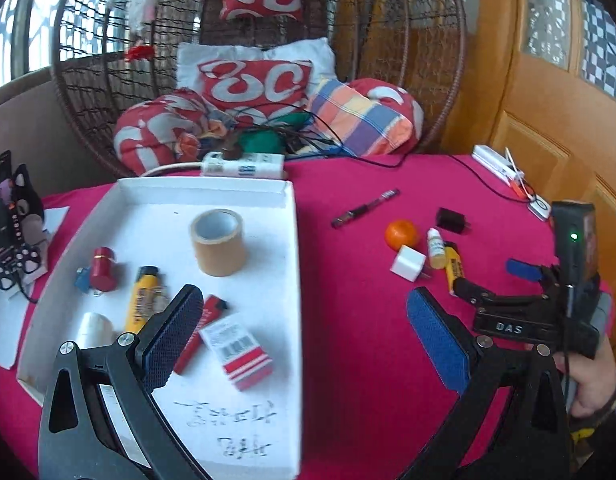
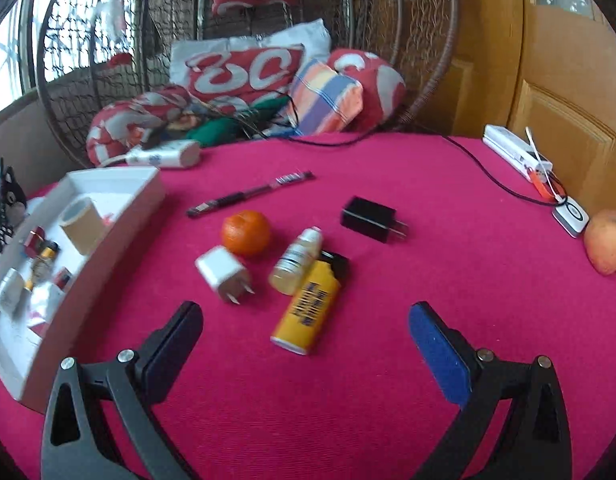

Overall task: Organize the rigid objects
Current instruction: 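Withdraw both tools and move them toward the white plug and yellow lighter, then grasp the white plug adapter with the left tool while the right tool grasps the yellow lighter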

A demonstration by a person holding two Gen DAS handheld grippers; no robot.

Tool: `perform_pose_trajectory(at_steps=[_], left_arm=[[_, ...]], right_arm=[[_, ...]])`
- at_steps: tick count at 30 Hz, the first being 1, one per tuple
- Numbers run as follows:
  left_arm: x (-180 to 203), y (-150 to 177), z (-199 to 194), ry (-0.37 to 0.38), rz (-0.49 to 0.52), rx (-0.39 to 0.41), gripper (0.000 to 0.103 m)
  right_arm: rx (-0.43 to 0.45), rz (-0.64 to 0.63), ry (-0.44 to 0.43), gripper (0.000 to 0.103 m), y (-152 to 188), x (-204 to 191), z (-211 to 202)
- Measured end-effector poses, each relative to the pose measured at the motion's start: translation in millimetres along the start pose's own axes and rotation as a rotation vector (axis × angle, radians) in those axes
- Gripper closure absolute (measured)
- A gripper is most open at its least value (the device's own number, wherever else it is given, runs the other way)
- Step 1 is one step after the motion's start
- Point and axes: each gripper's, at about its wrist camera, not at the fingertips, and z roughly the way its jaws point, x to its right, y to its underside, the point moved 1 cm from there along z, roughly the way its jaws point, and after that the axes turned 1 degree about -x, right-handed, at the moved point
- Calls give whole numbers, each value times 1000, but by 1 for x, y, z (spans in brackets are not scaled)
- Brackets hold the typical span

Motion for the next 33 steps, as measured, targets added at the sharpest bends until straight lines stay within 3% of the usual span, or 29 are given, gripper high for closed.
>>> perform_pose_trajectory(at_steps=[4, 7, 9, 10, 12, 13, 14, 20, 24, 27, 29, 30, 33], left_arm=[[40, -2, 25, 28, 106, -36, 0], [53, -4, 45, 28, 117, -70, 0], [59, -6, 59, 38, 114, -101, 0], [61, -6, 65, 38, 119, -112, 0], [67, -7, 77, 32, 143, -130, 0], [70, -7, 83, 29, 157, -136, 0], [73, -7, 89, 25, 171, -140, 0], [88, -13, 127, 19, 217, -140, 0], [96, -14, 147, 37, 246, -172, 1], [97, -16, 153, 80, 238, -193, 15], [95, -17, 149, 103, 224, -182, 48], [95, -16, 147, 99, 224, -176, 54], [94, -13, 142, 102, 213, -171, 55]], right_arm=[[-29, -43, -14, 0, -2, 2, 14], [-24, -93, -46, 6, -8, -9, 18], [-51, -136, -50, 26, -9, -15, 26], [-74, -163, -54, 52, -8, -15, 30], [-62, -173, -77, 64, -5, -10, 26], [-55, -182, -63, 75, -3, -5, 23], [-50, -180, -47, 80, 0, 2, 21], [-55, 11, -146, 80, 6, 50, 15], [-54, -2, -133, 80, 5, 45, 15], [-54, 1, -139, 80, 4, 48, 16], [-54, 14, -154, 80, 4, 51, 16], [-54, 17, -158, 80, 4, 51, 16], [-53, 19, -159, 80, 6, 52, 15]])
